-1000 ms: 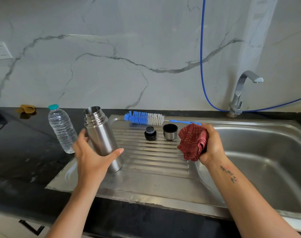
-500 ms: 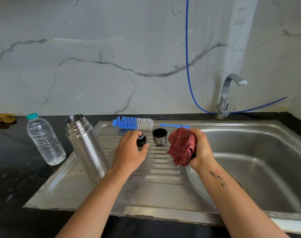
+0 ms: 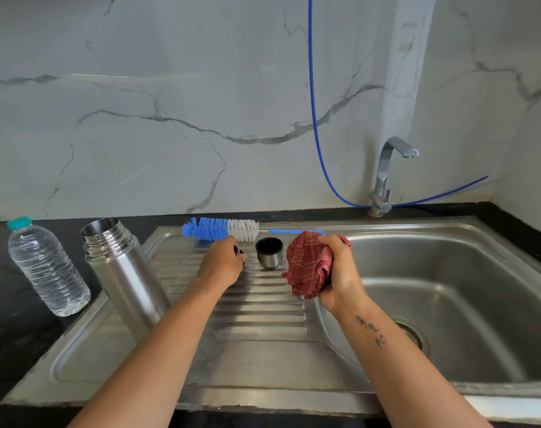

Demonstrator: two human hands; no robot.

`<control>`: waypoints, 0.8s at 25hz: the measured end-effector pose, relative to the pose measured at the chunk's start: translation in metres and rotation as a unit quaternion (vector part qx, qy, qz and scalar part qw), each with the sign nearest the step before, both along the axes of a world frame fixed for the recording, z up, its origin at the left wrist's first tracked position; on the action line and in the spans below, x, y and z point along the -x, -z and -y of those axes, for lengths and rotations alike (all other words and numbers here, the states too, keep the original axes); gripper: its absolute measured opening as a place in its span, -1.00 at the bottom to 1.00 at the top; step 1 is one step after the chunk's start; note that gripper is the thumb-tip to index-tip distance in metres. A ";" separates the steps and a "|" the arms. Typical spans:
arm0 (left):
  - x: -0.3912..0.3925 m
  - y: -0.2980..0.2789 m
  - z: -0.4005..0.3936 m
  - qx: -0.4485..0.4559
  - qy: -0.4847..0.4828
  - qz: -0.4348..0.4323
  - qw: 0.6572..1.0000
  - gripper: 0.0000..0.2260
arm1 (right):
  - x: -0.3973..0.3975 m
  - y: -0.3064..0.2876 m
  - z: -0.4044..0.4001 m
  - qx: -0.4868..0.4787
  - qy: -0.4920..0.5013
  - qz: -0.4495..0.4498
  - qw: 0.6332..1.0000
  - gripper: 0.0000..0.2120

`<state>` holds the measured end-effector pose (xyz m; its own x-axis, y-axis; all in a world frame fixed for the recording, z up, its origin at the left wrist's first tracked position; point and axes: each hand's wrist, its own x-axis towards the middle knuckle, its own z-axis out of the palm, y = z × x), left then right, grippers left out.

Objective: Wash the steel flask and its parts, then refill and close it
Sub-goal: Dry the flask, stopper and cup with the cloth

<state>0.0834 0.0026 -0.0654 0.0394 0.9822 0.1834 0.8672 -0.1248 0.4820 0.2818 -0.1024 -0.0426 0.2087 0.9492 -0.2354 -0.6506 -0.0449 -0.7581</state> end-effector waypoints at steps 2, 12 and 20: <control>-0.002 -0.006 0.012 -0.002 0.006 0.214 0.977 -0.81 | 0.003 0.000 -0.001 -0.008 0.026 0.026 0.999 -0.71; -0.033 -0.030 0.068 0.101 0.186 0.578 0.788 -0.77 | 0.033 0.017 0.007 -0.319 0.051 0.546 0.773 -0.61; -0.054 -0.010 0.084 -0.090 0.244 0.495 0.829 -0.55 | 0.028 -0.007 0.010 -0.135 0.095 0.325 0.931 -0.60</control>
